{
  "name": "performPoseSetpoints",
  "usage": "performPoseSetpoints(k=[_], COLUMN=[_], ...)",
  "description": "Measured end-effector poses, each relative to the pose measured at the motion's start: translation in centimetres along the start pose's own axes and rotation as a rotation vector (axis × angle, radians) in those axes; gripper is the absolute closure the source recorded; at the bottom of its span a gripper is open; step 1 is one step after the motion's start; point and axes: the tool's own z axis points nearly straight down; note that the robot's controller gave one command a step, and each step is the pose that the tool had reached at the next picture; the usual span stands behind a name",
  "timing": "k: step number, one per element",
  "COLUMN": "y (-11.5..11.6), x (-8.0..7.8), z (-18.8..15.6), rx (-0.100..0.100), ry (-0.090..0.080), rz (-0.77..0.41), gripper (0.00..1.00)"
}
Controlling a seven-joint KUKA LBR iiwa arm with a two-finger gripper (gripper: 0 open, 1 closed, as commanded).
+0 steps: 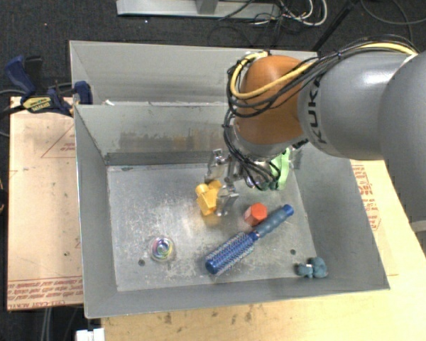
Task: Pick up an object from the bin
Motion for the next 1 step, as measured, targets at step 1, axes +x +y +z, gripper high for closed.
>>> performPoseSetpoints(k=[1], y=[-0.02], x=[-0.09], z=[-1.21], rx=[0.000], ry=[0.001], rz=[0.002], gripper=[1.00])
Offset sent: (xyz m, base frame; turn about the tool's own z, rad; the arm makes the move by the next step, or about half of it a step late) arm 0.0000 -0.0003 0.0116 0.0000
